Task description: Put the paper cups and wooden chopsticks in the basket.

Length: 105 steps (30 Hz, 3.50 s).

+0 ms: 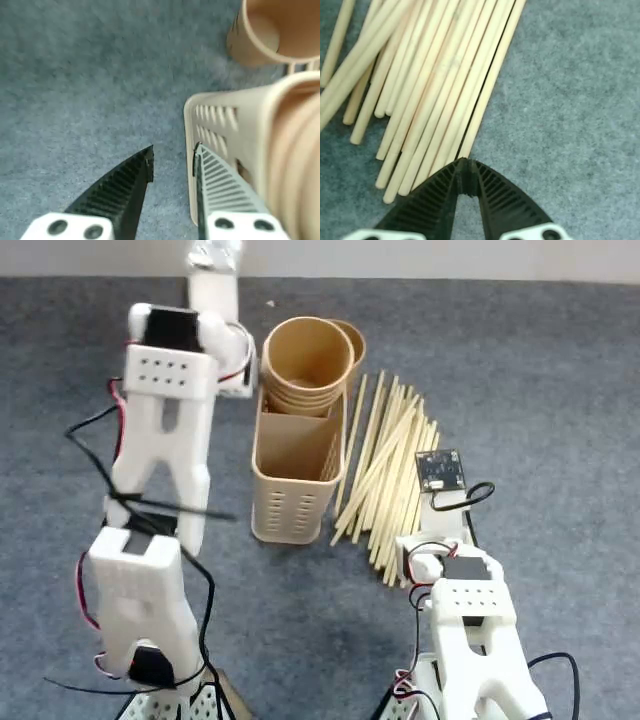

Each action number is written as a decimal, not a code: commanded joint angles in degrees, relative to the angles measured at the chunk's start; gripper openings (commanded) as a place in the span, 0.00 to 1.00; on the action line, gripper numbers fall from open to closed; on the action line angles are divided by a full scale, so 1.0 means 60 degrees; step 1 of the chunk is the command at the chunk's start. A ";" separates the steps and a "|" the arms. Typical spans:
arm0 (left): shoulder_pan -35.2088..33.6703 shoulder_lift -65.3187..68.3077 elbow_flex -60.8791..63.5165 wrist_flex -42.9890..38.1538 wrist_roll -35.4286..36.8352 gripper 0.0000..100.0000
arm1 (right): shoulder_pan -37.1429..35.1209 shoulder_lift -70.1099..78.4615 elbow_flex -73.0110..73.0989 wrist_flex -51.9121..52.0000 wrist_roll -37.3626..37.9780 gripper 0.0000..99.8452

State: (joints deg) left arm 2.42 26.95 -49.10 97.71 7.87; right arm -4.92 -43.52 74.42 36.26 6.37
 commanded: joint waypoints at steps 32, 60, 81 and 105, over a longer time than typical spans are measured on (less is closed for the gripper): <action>0.0051 -0.1311 -0.0974 -0.0147 -0.0293 0.16 | -0.0095 -0.0227 -0.0022 -0.0139 0.0029 0.00; -0.2806 -0.1385 0.5516 -0.1084 -0.0278 0.16 | -0.0066 -0.0125 -0.1165 0.0535 0.0088 0.02; -0.3231 -0.1370 0.9897 -0.6549 0.1348 0.16 | -0.0637 0.9458 -0.8769 0.1619 -0.1832 0.04; -0.3201 -0.1297 0.9912 -0.6593 0.1333 0.16 | 0.1209 0.7685 -0.9150 0.2015 -0.1245 0.13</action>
State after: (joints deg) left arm -16.22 20.26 10.24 59.82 14.99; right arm 0.35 6.33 19.74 48.04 -1.27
